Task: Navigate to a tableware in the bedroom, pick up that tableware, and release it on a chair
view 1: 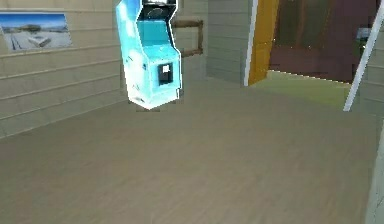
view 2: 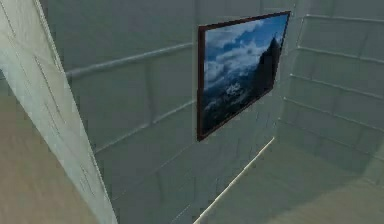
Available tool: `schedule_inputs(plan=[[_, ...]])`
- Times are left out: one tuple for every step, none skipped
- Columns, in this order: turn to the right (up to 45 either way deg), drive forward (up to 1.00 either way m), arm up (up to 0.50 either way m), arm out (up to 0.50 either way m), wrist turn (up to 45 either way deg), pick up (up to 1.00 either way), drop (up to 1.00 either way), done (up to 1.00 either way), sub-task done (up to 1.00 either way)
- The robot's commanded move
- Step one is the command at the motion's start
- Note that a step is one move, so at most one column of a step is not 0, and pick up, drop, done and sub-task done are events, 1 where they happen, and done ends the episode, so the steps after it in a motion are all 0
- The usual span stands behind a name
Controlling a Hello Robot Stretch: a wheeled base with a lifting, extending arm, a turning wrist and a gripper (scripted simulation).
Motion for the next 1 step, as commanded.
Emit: schedule_inputs(plan=[[-15.0,0.0,0.0,0.0,0.0,0.0,0.0,0.0,0.0]])
